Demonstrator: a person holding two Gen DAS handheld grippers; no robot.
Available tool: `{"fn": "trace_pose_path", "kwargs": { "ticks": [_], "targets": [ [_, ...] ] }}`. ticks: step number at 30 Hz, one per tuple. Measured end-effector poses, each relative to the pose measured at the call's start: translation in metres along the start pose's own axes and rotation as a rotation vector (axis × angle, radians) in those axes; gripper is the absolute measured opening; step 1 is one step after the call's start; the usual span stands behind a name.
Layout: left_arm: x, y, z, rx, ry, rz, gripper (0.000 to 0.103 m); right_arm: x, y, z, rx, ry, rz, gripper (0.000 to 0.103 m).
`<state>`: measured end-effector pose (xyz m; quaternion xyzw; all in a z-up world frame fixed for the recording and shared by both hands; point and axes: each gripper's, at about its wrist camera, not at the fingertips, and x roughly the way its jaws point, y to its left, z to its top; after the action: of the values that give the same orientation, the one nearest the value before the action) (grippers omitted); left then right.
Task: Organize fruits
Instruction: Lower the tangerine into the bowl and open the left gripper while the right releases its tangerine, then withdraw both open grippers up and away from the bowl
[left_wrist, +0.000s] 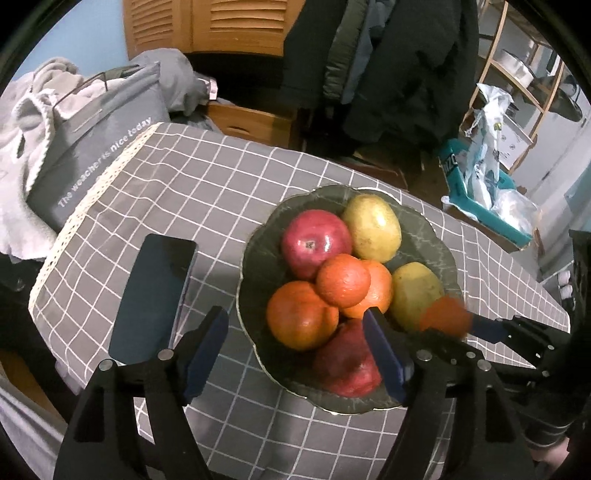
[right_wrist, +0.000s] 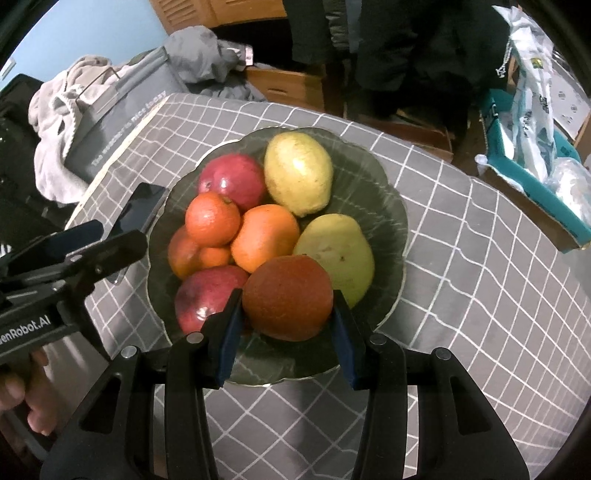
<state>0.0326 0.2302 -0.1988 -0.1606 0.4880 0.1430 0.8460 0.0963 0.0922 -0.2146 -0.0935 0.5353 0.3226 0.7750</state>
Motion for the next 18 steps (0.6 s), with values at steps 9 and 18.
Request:
{"fn": "trace_pose_path", "kwargs": {
  "ticks": [9, 18],
  "targets": [
    [-0.019, 0.000, 0.002, 0.004, -0.029, -0.010, 0.078, -0.030, 0.001, 0.007, -0.002, -0.075, -0.032, 0.062],
    [-0.061, -0.018, 0.008, 0.069, -0.140, 0.011, 0.086, -0.074, 0.002, 0.013, -0.006, -0.187, -0.107, 0.068]
  ]
}}
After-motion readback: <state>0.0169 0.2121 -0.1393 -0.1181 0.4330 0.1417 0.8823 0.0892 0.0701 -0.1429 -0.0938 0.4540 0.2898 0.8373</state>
